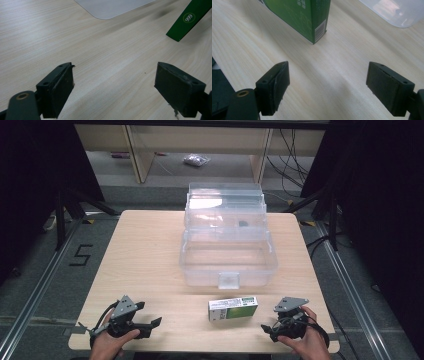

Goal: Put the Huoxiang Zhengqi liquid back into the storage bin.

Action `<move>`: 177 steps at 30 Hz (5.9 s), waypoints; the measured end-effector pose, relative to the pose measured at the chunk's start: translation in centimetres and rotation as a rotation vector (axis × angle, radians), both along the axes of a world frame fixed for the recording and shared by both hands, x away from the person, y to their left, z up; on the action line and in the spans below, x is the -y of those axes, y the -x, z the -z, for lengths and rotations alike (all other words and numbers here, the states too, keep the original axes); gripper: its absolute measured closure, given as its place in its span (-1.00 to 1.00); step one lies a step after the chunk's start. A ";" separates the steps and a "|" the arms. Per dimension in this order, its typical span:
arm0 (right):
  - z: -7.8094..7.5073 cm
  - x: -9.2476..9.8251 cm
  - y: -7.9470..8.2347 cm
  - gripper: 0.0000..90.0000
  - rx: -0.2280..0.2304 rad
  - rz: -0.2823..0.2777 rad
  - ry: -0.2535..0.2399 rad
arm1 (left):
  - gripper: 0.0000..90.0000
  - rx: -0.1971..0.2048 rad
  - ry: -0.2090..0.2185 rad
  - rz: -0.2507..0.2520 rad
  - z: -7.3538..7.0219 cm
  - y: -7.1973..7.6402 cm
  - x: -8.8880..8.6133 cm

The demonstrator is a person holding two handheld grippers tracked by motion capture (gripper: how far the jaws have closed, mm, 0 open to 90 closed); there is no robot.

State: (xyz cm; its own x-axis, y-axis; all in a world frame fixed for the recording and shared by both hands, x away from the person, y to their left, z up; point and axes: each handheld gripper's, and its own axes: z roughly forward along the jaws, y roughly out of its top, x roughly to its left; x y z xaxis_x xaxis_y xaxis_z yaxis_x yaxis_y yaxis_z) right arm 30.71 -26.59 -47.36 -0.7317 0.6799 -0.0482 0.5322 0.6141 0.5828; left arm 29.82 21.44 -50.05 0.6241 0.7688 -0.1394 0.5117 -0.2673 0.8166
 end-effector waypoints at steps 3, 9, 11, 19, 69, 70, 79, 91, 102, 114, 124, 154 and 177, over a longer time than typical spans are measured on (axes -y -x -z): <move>-0.1 0.0 -0.1 -0.56 0.023 -0.010 0.005 | -0.67 0.000 -0.004 -0.001 0.0 0.0 0.0; -0.8 0.1 -0.2 -0.55 0.027 -0.033 0.032 | -0.67 -0.001 -0.006 0.001 0.0 0.0 0.0; -1.1 0.1 -0.1 -0.54 -0.004 -0.022 0.044 | -0.67 -0.001 -0.006 0.001 0.0 0.0 0.0; -1.8 -0.3 -0.5 -0.53 0.004 -0.033 0.074 | -0.67 -0.002 -0.001 -0.001 0.0 0.0 -0.1; -6.1 -7.8 -4.4 -0.56 -0.009 -0.326 0.240 | -0.67 0.006 0.008 0.000 0.1 0.0 0.0; -6.0 -8.0 -4.6 -0.56 -0.010 -0.331 0.244 | -0.67 0.007 0.008 0.000 0.1 -0.1 0.0; -5.6 -9.3 -5.4 -0.56 -0.041 -0.367 0.248 | -0.67 0.005 0.012 0.000 0.1 -0.1 0.0; -4.6 -10.7 -6.8 -0.51 -0.150 -0.421 0.218 | -0.67 0.002 0.009 -0.002 0.1 -0.1 0.0; -4.1 -11.3 -6.9 -0.32 -0.185 -0.445 0.234 | -0.67 0.003 0.013 -0.003 0.1 -0.1 0.0; -3.7 -11.7 -7.0 -0.15 -0.212 -0.476 0.269 | -0.67 0.003 0.009 -0.002 0.1 -0.1 0.0; -3.6 -12.2 -7.1 0.00 -0.195 -0.487 0.331 | -0.67 0.002 0.015 -0.005 0.1 0.0 0.0; -3.9 -13.2 -7.4 0.44 -0.191 -0.625 0.446 | -0.67 0.003 0.012 -0.008 0.0 0.0 0.0; -6.9 -12.2 -7.8 0.44 -0.199 -0.624 0.424 | -0.67 0.002 0.001 -0.004 0.0 0.0 -0.1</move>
